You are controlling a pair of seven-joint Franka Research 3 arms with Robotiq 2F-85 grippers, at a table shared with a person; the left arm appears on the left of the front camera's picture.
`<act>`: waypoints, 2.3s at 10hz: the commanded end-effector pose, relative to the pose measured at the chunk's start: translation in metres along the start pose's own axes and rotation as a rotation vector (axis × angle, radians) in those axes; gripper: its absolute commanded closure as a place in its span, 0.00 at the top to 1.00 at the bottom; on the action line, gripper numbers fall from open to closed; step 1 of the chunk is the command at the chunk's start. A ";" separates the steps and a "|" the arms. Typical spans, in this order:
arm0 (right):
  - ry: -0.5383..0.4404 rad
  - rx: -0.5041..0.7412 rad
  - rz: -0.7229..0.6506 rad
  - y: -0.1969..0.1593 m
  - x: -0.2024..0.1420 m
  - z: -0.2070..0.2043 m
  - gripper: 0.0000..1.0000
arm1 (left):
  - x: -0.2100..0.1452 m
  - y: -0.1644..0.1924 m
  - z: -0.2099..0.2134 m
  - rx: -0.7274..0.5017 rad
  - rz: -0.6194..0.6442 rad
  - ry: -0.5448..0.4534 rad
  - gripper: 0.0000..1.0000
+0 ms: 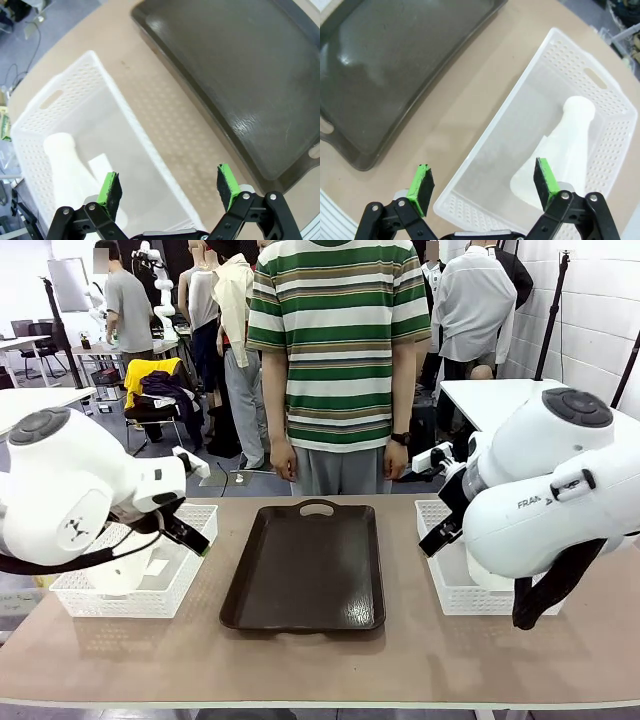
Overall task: Prepare the laboratory tools.
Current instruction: Pick up the Big flask that the person points to.
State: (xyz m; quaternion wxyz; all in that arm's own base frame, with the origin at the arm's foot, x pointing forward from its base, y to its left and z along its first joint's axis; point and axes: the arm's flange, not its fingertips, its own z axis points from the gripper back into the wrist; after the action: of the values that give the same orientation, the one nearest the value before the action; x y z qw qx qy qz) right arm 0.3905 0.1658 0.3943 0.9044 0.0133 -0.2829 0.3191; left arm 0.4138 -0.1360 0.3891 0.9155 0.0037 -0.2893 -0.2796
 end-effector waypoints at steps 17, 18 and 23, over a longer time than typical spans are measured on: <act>-0.247 0.324 -0.377 -0.158 -0.113 0.143 1.00 | -0.039 0.113 0.124 -0.365 0.138 -0.220 1.00; -0.228 0.327 -0.368 -0.157 -0.110 0.141 1.00 | -0.038 0.109 0.123 -0.377 0.115 -0.216 1.00; -0.207 0.315 -0.379 -0.162 -0.116 0.148 1.00 | -0.042 0.124 0.119 -0.382 0.176 -0.238 1.00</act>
State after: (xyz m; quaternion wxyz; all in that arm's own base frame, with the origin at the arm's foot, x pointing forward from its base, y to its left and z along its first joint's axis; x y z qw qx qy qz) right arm 0.3462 -0.0565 0.4913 0.9031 0.2361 -0.3112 0.1786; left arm 0.3778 -0.0027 0.4898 0.8838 -0.2136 -0.3302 -0.2535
